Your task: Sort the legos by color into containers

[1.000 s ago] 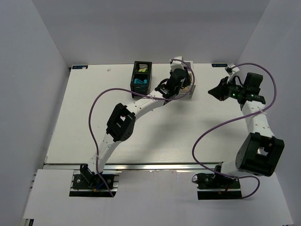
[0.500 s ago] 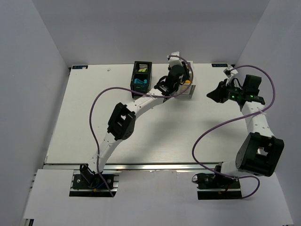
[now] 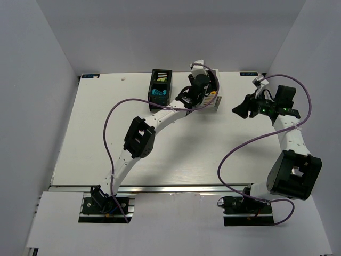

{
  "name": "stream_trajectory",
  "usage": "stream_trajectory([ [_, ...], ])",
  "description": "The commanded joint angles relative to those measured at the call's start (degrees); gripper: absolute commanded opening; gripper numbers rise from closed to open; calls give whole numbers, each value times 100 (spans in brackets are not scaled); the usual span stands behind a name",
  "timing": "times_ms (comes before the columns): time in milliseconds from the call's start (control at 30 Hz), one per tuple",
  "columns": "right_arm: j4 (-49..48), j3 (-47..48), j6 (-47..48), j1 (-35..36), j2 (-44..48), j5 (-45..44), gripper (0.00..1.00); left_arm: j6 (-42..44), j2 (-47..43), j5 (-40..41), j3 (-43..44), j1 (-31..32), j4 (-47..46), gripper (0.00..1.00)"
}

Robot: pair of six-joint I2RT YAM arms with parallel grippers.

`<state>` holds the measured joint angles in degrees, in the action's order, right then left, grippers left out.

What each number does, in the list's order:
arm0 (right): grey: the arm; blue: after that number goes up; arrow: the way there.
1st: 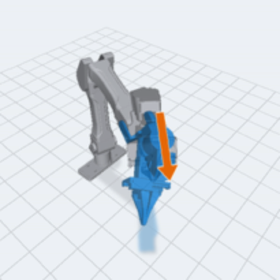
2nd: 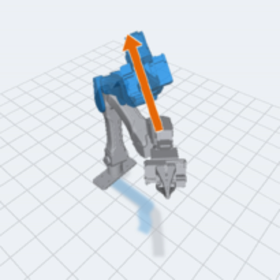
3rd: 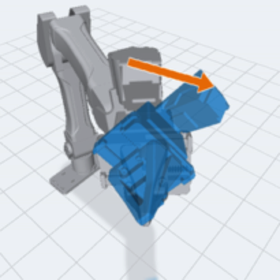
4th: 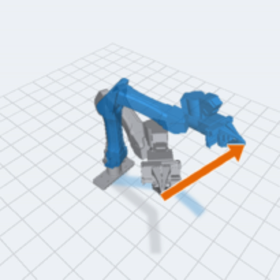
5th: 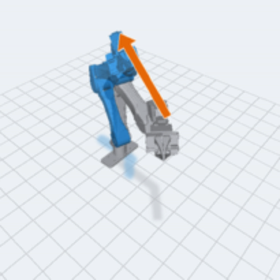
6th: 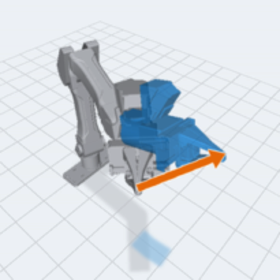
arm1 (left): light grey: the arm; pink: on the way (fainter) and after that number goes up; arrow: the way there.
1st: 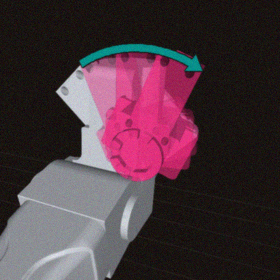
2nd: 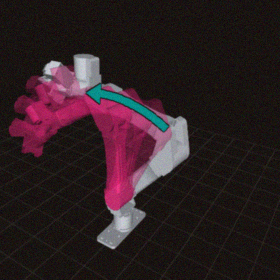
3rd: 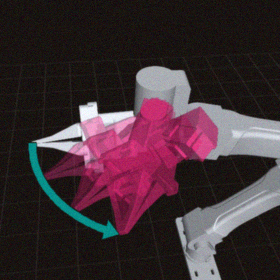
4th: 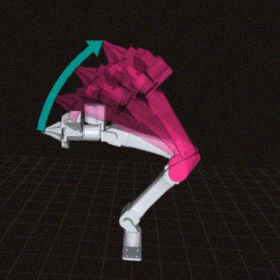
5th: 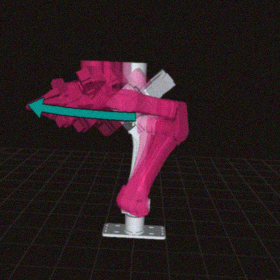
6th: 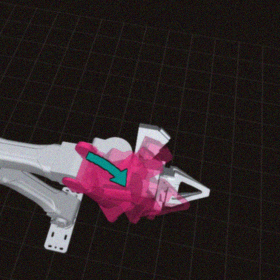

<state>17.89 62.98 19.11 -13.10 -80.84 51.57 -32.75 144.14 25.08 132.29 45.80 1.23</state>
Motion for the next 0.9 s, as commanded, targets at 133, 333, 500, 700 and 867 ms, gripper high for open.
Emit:
stream_trajectory([
  [133, 311, 337, 268, 1, 112, 38, 68, 84, -816, 6, 140, -36, 122, 81],
  [333, 751, 821, 541, 211, -2, -691, 89, 611, -2797, -372, -1993, -63, 149, 98],
  [500, 435, 891, 110, 475, 182, -2088, 89, 648, -4453, -557, -4259, -71, 437, 98],
  [700, 144, 874, -390, 502, 490, -2424, 89, 305, -6448, -505, -6116, -71, 501, 98],
  [867, 303, 988, -724, 502, 525, -2616, 89, 208, -7495, -135, -6979, -71, 667, 98],
])
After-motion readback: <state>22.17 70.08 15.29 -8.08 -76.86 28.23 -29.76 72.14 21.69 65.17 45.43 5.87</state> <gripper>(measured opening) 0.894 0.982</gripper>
